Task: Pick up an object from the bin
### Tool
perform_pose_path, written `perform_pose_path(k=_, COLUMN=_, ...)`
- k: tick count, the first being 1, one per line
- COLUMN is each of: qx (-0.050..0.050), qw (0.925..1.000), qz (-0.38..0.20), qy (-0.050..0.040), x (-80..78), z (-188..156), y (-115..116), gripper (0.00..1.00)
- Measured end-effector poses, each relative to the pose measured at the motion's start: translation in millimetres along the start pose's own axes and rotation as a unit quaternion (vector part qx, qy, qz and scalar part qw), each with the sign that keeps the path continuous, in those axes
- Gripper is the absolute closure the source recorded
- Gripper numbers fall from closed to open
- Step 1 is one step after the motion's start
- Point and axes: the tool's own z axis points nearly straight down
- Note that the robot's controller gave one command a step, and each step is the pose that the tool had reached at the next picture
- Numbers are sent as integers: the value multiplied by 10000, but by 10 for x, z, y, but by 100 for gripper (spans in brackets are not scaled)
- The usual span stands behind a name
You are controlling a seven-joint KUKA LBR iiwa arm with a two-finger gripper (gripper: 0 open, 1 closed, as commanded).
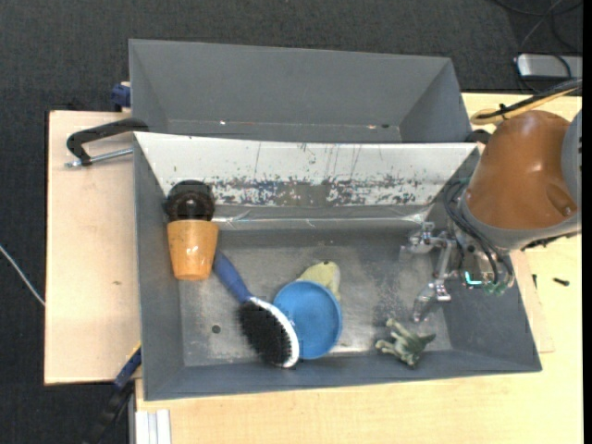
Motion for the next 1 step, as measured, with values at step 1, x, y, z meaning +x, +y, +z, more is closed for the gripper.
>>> perform_pose_path(k=1, qx=10, qw=9854, qz=-1702, qy=-39, x=26, z=691, y=-94, gripper=0)
